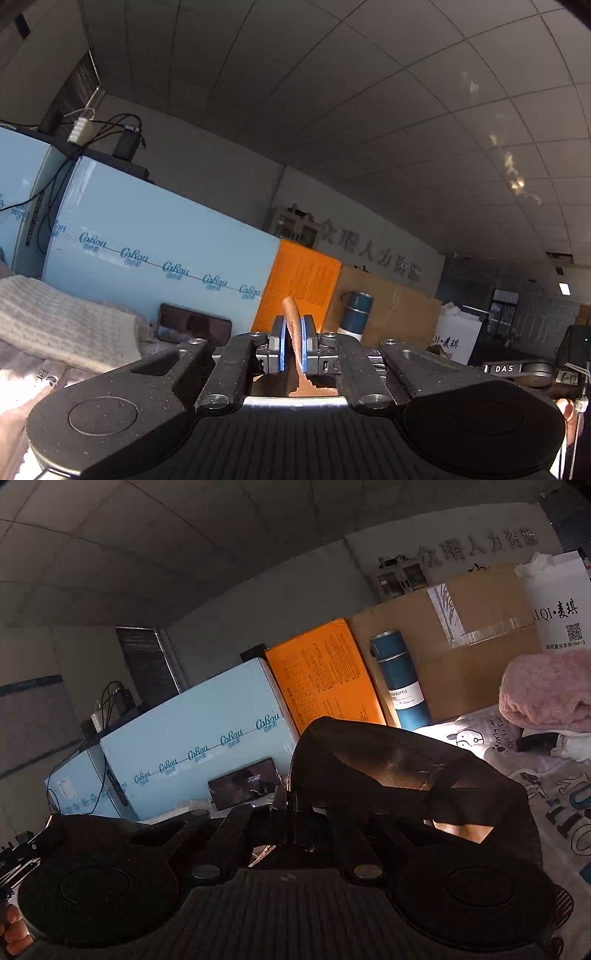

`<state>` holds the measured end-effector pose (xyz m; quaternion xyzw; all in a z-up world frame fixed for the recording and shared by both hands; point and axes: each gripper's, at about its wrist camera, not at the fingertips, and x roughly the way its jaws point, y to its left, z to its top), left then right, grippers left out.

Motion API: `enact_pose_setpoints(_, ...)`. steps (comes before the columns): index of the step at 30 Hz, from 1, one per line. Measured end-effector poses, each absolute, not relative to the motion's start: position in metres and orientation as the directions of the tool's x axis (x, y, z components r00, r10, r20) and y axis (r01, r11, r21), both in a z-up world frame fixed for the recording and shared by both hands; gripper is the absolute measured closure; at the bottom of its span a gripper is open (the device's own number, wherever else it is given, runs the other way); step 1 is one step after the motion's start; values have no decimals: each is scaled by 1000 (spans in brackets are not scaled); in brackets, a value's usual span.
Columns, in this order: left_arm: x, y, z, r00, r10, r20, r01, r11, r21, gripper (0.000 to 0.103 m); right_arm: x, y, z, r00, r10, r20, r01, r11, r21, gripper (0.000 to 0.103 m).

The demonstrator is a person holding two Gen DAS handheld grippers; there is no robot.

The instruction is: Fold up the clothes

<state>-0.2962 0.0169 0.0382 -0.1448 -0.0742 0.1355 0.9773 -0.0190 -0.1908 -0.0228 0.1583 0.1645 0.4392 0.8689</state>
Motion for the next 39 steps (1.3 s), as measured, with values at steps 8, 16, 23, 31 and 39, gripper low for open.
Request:
enact_pose_setpoints(8,-268,31,68,906,377,191,-325,910,-256,100,20,-173,-3,636,767,-83,-659,595,460,100)
enact_pose_setpoints(16,-176,94,68,865,501,-14,-489,837,-245,99,94,-125,-7,698,696,-168,-551,672,494,100)
enact_pose_setpoints(23,-103,136,41,806,558,-198,-590,789,-174,86,143,-107,-31,717,639,-279,-450,730,515,85)
enact_pose_setpoints(31,-101,168,14,803,419,-423,-546,803,-241,15,157,-146,-37,735,588,-337,-396,776,491,32)
enact_pose_setpoints(39,-92,189,-20,769,256,-586,-490,824,-284,14,195,-151,-80,578,607,-546,-375,792,483,27)
